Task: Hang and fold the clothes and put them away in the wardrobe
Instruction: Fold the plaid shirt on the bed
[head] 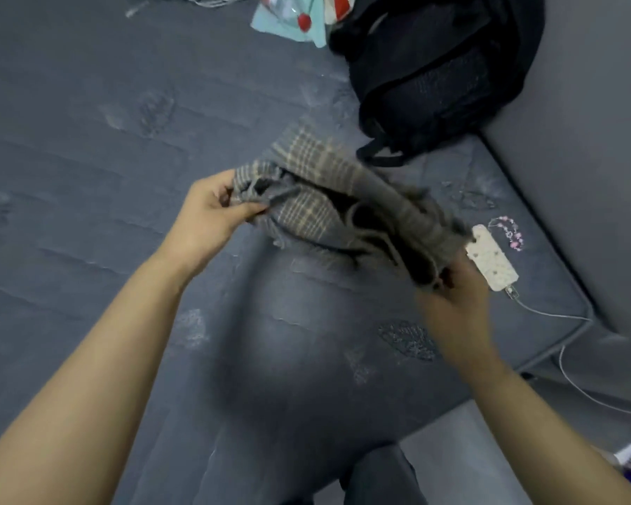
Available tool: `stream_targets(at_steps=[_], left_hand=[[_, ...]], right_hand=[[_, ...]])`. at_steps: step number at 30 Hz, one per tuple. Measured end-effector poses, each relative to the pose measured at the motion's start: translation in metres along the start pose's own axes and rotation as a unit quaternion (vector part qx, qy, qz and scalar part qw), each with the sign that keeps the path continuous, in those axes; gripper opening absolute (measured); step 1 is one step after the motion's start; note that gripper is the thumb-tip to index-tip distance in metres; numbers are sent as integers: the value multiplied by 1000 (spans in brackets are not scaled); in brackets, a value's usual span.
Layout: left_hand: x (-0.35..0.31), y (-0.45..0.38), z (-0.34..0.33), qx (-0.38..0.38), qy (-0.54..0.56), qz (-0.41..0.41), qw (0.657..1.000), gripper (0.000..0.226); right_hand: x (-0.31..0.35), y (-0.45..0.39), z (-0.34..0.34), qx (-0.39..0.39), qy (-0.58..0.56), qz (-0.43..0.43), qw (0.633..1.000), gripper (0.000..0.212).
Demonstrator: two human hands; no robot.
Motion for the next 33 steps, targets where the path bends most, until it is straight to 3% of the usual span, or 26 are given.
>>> stream_targets(at_steps=[3, 4, 6, 9, 11, 13, 16, 18, 21, 23, 27, 33], left_hand=[[41, 75, 34, -8, -22, 23, 999, 30], [66, 102, 46, -12, -41, 47, 998, 34], [127, 159, 64, 15, -90, 114, 989, 34], [226, 257, 81, 91, -134, 264, 951, 42], [263, 294, 91, 57, -143, 318, 936, 50], [283, 310, 101, -25, -141, 330, 933, 39], [302, 302, 97, -110, -107, 330, 931, 26], [306, 283, 89, -138, -93, 309, 936, 26], [314, 251, 81, -158, -85, 298, 938, 35], [324, 238, 81, -160, -117, 315, 928, 39], [323, 232, 84, -184, -150, 314, 919, 14], [264, 228, 84, -158, -262, 171, 937, 11]], right_hand=[[-8, 72, -42, 71, 100, 31, 992, 17], [-17, 98, -58, 93, 138, 31, 986, 16], [-48, 158, -100, 202, 181, 18, 962, 32], [-115, 264, -155, 445, 233, -50, 863, 56], [-144, 300, -158, 475, 236, -109, 840, 55], [-156, 314, -158, 409, 213, -167, 871, 46], [-176, 313, -141, 203, 139, -332, 911, 31], [-193, 314, -138, 80, 57, -446, 890, 21], [-211, 313, -154, 5, -28, -546, 837, 28], [-214, 305, -159, -24, -22, -542, 840, 21], [-209, 297, -157, -106, -35, -506, 855, 12], [-208, 293, -141, -148, -58, -493, 856, 7]])
Point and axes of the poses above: each hand's wrist, its own y-axis away from the middle knuckle, its own z-axis out of the back of the hand, x = y × z, the point moved 9 cm from there along -y, towards the middle knuckle, and after that the axes turned 1 degree about z, right-handed, at the moved point
